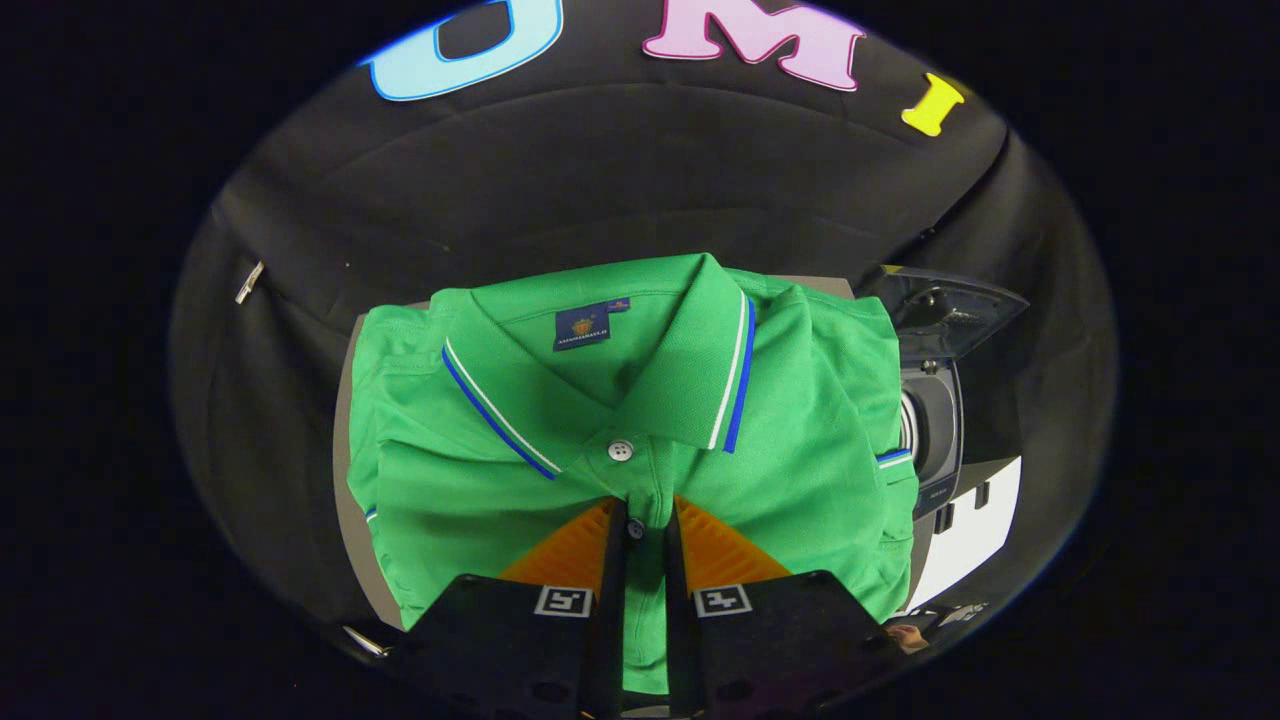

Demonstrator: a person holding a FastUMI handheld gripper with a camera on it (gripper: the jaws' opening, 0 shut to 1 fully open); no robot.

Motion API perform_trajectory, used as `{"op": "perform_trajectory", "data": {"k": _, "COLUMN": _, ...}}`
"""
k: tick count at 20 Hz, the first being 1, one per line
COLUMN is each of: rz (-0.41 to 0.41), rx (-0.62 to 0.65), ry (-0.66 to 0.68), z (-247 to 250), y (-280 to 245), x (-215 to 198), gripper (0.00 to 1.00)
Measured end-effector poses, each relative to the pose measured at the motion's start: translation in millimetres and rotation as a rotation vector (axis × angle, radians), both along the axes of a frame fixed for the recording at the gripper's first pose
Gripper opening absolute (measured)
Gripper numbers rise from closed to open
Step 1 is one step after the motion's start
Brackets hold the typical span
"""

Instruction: Put the clothes into the washing machine and then close the washing machine lid.

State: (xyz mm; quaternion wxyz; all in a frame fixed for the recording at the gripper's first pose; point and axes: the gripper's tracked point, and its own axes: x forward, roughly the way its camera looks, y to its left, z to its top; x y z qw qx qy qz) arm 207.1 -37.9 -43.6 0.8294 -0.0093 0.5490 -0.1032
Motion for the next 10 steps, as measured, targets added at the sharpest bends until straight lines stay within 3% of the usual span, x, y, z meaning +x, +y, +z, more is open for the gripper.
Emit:
{"op": "perform_trajectory", "data": {"k": 2, "rz": 0.019, "rx": -0.022, "ry": -0.033, "z": 4.7, "y": 0.0, "x": 3.7, "gripper": 0.23}}
{"op": "perform_trajectory", "data": {"k": 3, "rz": 0.039, "rx": -0.029, "ry": -0.046, "z": 2.0, "y": 1.5, "x": 0.9, "gripper": 0.06}}
{"op": "perform_trajectory", "data": {"k": 10, "rz": 0.099, "rx": -0.043, "ry": -0.262, "z": 8.7, "y": 4.8, "x": 2.2, "gripper": 0.06}}
